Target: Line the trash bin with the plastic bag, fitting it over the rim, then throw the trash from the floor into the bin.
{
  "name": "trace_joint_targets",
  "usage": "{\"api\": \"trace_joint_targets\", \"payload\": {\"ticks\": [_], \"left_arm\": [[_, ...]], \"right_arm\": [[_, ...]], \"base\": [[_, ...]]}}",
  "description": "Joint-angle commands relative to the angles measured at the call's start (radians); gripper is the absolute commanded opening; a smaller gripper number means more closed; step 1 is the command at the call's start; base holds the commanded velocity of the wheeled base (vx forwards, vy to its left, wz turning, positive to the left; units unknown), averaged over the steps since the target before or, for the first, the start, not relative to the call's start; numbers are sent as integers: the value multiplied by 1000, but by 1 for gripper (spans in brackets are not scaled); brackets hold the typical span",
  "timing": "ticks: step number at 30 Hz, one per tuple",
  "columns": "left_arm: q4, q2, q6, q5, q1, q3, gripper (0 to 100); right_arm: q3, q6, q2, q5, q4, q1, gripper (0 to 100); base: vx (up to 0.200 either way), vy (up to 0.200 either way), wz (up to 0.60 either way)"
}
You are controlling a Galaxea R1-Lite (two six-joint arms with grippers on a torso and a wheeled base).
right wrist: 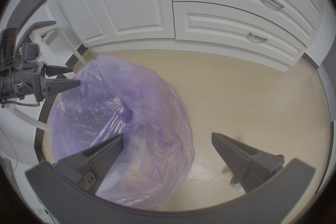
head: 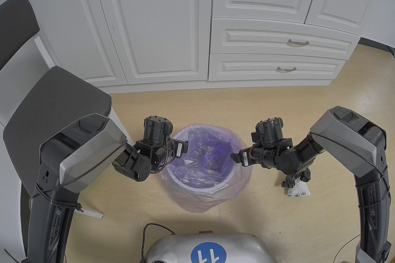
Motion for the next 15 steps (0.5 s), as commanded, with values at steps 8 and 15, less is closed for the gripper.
{"api": "trace_joint_targets", "payload": {"ticks": [8, 15], "left_arm": [[-24, -59, -3, -4, -25, 81, 100], [-82, -91, -7, -2, -29, 151, 100]], "right_arm": [[132, 18, -219, 132, -1, -6, 100], [71, -47, -148, 153, 53, -131, 100]], "base": [[0, 0, 0], [0, 0, 0]]}}
